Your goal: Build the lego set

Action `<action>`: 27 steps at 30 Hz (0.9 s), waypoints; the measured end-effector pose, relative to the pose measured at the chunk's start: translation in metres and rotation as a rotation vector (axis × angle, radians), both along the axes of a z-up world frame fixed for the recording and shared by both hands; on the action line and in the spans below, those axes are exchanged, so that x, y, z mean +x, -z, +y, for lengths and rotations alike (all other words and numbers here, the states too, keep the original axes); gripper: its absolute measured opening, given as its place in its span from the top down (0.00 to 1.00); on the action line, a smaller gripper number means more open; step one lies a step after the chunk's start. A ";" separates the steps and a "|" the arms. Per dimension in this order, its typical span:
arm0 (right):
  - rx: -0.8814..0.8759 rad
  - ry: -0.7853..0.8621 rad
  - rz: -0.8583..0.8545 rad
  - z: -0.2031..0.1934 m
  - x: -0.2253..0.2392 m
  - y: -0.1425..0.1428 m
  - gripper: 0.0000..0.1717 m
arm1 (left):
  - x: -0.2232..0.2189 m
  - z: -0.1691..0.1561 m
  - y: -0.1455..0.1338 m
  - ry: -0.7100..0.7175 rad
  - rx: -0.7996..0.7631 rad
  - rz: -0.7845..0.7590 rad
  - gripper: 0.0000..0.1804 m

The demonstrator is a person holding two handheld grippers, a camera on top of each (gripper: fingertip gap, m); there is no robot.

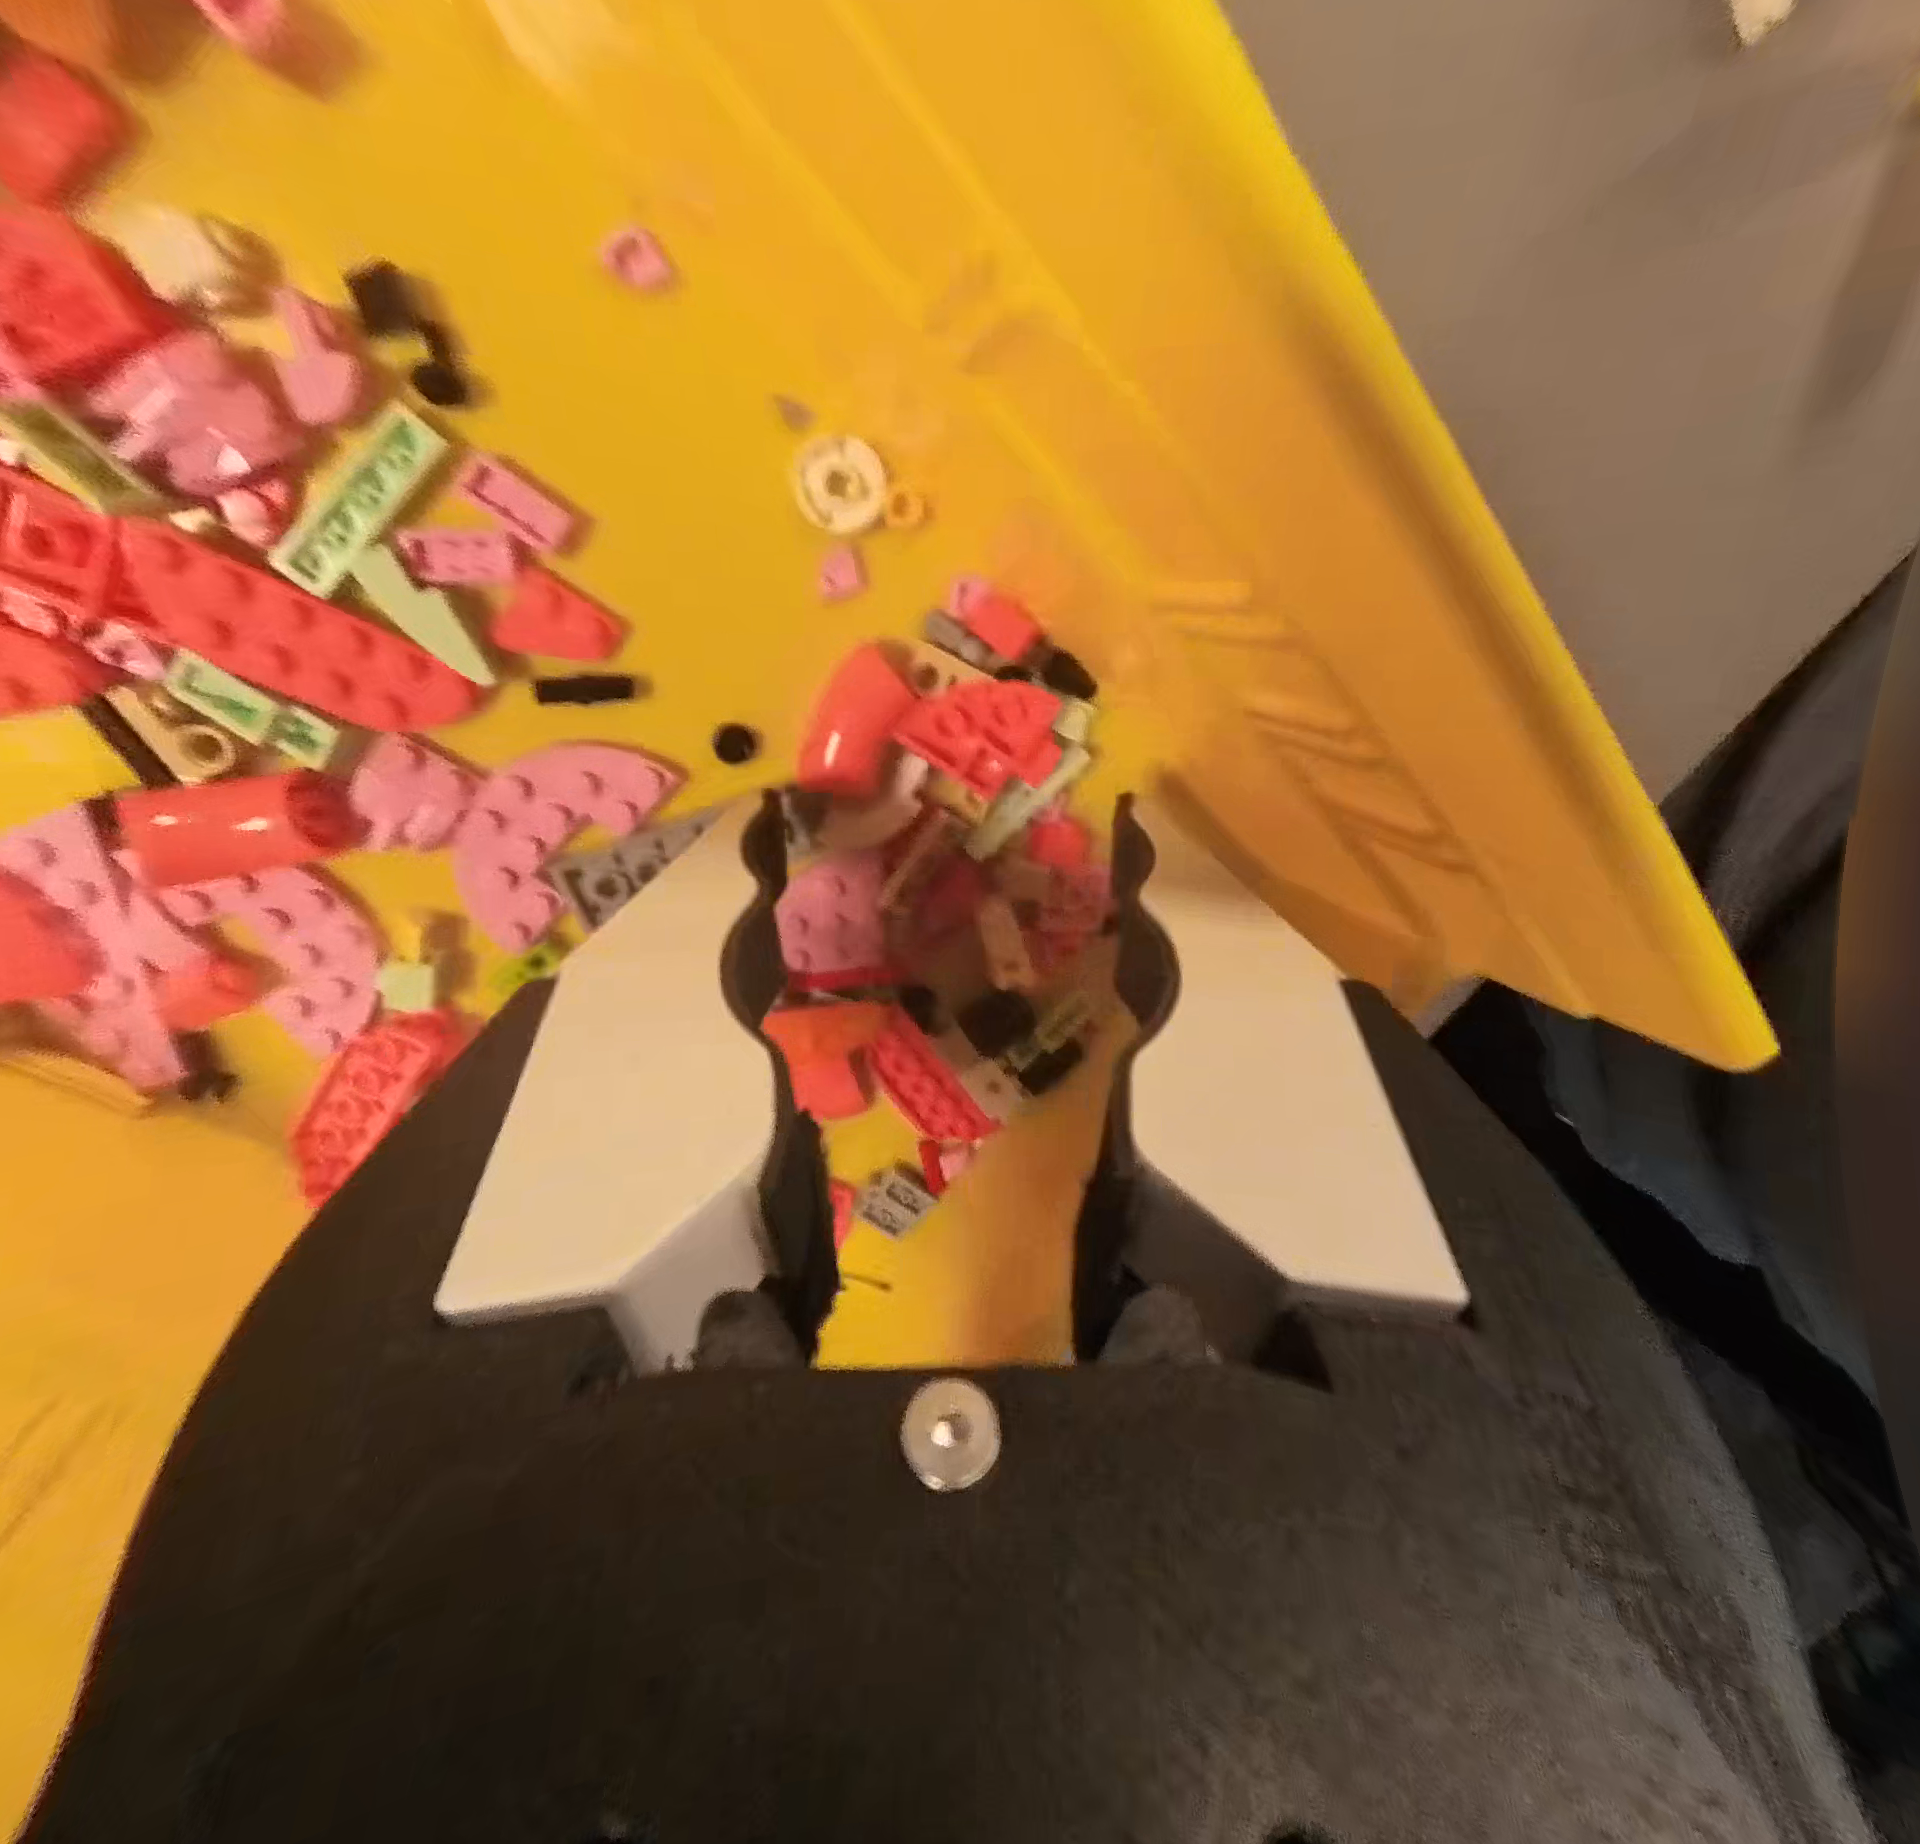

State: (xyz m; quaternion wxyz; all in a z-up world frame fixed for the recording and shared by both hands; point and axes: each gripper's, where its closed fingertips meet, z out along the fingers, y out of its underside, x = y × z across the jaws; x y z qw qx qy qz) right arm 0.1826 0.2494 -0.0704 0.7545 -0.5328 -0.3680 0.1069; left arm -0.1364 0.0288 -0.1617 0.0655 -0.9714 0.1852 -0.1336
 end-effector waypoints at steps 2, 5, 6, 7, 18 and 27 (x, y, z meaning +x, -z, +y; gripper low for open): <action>0.000 -0.003 0.001 0.000 0.000 0.000 0.99 | -0.005 -0.005 0.004 0.003 -0.002 0.049 0.61; -0.002 -0.006 0.001 -0.001 -0.001 0.000 0.99 | -0.023 -0.002 0.012 -0.018 0.029 0.191 0.45; -0.003 -0.007 0.003 -0.001 -0.001 0.000 0.99 | -0.029 -0.001 0.013 -0.022 0.036 0.239 0.41; -0.005 -0.009 0.006 -0.001 -0.001 0.000 0.99 | -0.037 0.002 0.014 -0.028 0.055 0.292 0.39; -0.014 -0.023 0.019 -0.002 -0.002 -0.001 0.99 | -0.107 -0.012 -0.003 -0.232 -0.106 0.391 0.60; -0.018 -0.038 0.022 -0.003 -0.004 -0.001 0.99 | -0.093 -0.032 0.012 -0.208 -0.289 0.331 0.73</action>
